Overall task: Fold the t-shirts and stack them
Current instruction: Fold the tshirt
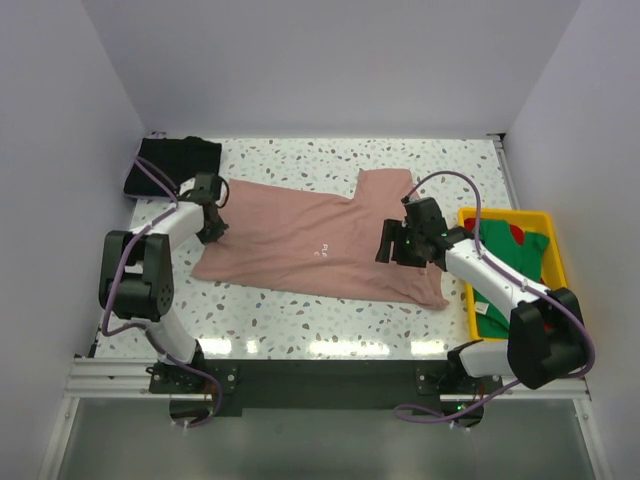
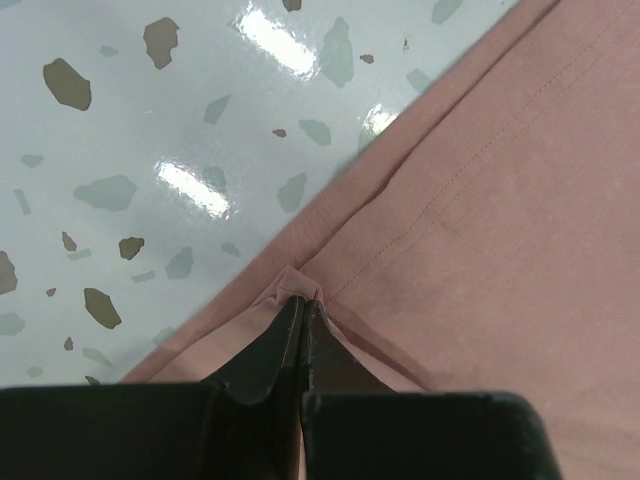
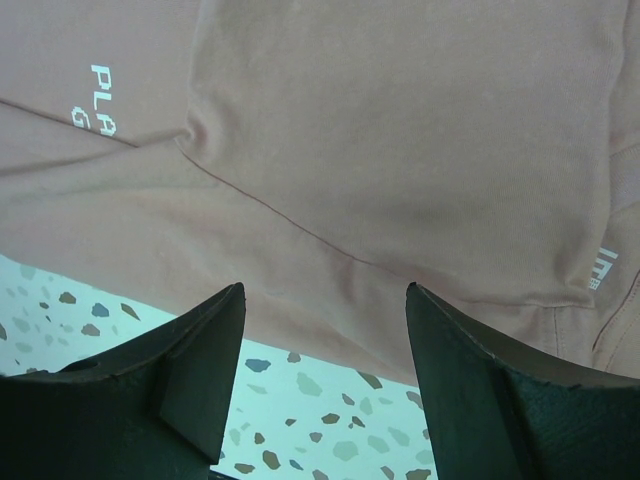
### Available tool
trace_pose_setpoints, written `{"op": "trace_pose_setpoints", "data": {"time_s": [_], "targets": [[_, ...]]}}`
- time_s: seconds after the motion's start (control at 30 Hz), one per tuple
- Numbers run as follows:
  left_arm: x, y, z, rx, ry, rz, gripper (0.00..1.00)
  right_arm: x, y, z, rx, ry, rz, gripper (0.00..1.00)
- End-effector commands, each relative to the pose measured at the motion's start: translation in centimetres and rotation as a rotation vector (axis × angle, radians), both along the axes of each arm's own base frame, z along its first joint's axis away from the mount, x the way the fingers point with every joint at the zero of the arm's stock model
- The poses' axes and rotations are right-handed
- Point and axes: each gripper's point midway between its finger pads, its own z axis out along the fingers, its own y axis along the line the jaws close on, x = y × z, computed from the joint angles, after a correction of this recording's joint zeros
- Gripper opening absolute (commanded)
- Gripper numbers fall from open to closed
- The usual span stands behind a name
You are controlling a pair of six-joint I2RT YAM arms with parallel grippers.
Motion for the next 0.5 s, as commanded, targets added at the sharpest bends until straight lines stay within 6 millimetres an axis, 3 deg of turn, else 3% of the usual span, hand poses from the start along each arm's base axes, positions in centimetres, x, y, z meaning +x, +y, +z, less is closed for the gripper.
{"op": "trace_pose_setpoints", "data": {"time_s": [0.0,0.47], "targets": [[1.9,0.9,3.8,0.048,-0.099,0.017,0.0,0.4,0.0,0.1,-0.006,-0.026,0.004,0.69],[3.7,1.9,4.6,0.025,-0.125,0.034,0.0,0.5,-0.9,-0.7,-0.049,-0.017,-0.028,0.69]]}}
